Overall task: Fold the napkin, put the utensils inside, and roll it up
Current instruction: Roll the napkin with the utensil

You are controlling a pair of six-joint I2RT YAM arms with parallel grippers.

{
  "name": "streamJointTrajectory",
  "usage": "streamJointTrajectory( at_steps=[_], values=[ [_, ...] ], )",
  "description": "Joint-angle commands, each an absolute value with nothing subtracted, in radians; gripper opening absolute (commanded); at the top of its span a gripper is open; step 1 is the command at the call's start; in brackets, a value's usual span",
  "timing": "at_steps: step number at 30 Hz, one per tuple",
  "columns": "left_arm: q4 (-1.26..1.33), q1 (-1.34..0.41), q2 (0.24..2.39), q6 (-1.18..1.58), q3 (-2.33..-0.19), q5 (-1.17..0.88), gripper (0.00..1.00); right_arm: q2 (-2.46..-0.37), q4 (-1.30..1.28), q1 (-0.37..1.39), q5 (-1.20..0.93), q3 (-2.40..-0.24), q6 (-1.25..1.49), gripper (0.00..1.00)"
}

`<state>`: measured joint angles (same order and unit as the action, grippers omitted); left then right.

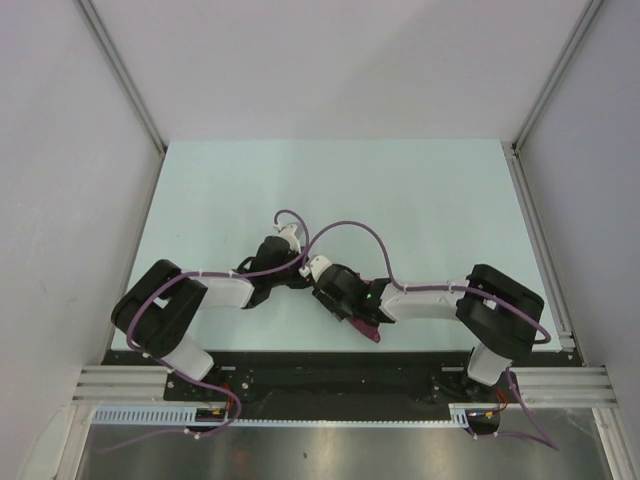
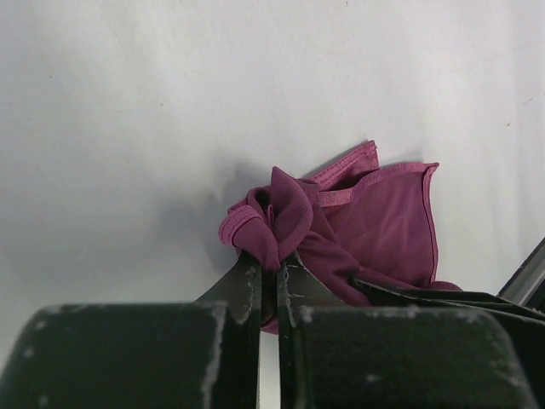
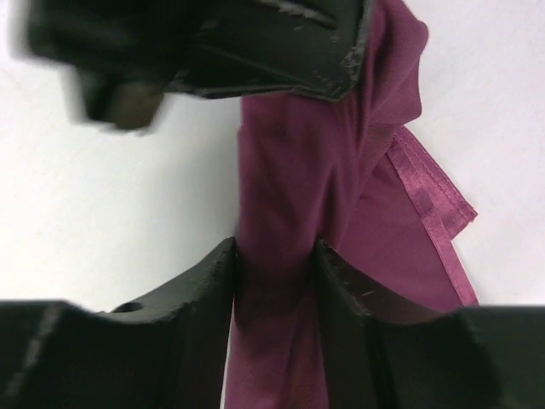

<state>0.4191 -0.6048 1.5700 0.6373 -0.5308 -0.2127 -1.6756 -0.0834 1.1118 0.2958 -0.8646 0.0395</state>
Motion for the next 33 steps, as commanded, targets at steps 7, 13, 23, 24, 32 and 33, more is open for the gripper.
streamJointTrajectory(
  at_steps=[7, 13, 23, 24, 32, 33],
  values=[
    [0.336, -0.614, 1.421, 0.618, -0.552, -0.147, 0.67, -1.703, -0.009, 0.93, -0.213, -0.749, 0.271, 0.15],
    [0.236, -0.601, 1.218, 0.604, -0.494, -0.009, 0.88, -1.726, 0.245, 0.852, -0.491, -0.675, 0.388, 0.08],
    [0.255, -0.598, 1.16, 0.594, -0.399, -0.052, 0.92, -1.845, 0.502, 0.721, -0.768, -0.627, 0.512, 0.06],
    [0.264, -0.598, 1.181, 0.594, -0.399, -0.061, 0.92, -1.854, 0.499, 0.713, -0.781, -0.632, 0.514, 0.06],
    [0.388, -0.598, 1.305, 0.598, -0.411, -0.084, 0.91, -1.957, 0.535, 0.626, -0.89, -0.643, 0.563, 0.04],
    [0.403, -0.597, 1.321, 0.6, -0.416, -0.09, 0.9, -1.963, 0.537, 0.62, -0.903, -0.649, 0.566, 0.04]
  ],
)
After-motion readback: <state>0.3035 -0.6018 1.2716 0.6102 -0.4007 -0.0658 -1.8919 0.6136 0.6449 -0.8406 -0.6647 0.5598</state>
